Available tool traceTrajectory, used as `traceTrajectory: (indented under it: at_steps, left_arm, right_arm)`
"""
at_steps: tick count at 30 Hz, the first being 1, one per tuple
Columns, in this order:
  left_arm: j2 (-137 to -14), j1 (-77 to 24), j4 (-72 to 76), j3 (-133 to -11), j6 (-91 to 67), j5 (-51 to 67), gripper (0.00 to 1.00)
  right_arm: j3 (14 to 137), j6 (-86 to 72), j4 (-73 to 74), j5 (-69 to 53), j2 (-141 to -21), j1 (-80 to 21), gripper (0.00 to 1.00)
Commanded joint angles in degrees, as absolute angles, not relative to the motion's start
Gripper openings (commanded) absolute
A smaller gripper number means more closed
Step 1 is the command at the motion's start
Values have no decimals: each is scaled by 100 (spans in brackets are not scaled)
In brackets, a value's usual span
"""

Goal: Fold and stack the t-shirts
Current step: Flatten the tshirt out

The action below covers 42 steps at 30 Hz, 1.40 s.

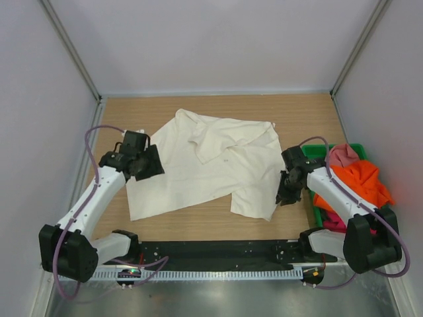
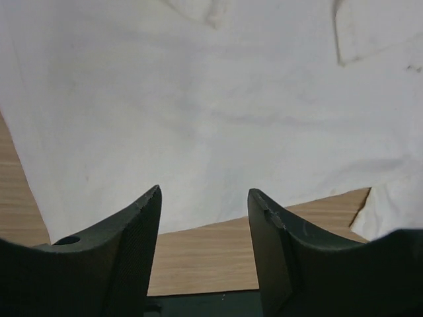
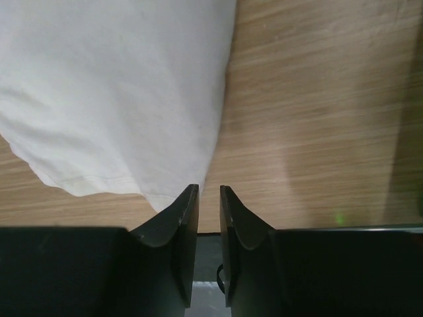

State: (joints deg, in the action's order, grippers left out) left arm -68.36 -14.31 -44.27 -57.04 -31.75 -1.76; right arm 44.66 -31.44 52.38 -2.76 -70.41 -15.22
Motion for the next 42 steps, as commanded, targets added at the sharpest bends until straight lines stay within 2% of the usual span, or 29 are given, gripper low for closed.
traceTrajectory:
  at_steps: [1,5,7,11,13,17,20,25,27,29,32,35,38,42]
  left_arm:
    - [-6629,-1459,-4702,-5125,-3410,166,56]
    - [-6434,-1564,-4650,-5018,-3506,140,53]
    - [-6495,-1564,-4641,-5106,-3533,167,52]
    - [-6854,-1564,-4684,-5317,-3507,281,52]
    - [-6934,-1564,-4693,-5361,-3516,343,52]
    - [-6952,-1564,-4676,-5370,-3533,369,52]
    - [-6987,-1564,-4720,-5432,-3542,387,52]
    - [-7040,-1564,-4667,-5432,-3595,500,51]
    - [-7031,-1564,-4632,-5388,-3604,527,51]
    - [-7022,-1564,-4614,-5335,-3612,545,51]
    - [-7005,-1564,-4632,-5344,-3604,571,50]
    - [-6979,-1565,-4702,-5379,-3560,571,50]
    - [-6961,-1564,-4781,-5432,-3525,527,50]
    - [-6865,-1564,-4895,-5440,-3480,492,50]
  right_arm:
    - [4097,-3541,5143,-553,-6750,-1529,25]
    - [3499,-3823,4432,-887,-6793,-1538,17]
    - [3480,-3841,4203,-1045,-6872,-1529,17]
    - [3700,-3929,3789,-1239,-7083,-1529,17]
    - [3779,-3964,3544,-1466,-7546,-1538,18]
    - [4050,-3894,3366,-1644,-7954,-1591,24]
    - [4271,-3718,4093,-1198,-7762,-1573,30]
    - [4079,-3893,5141,-686,-6453,-1573,40]
    - [3789,-4086,5220,-764,-6110,-1582,36]
    - [3430,-4236,5203,-861,-5995,-1582,23]
    - [3051,-4447,4844,-1238,-5854,-1582,19]
    - [2989,-4447,4755,-1204,-5897,-1573,20]
    - [2848,-4473,4457,-1405,-5985,-1582,27]
    - [2707,-4588,4105,-1573,-6082,-1573,30]
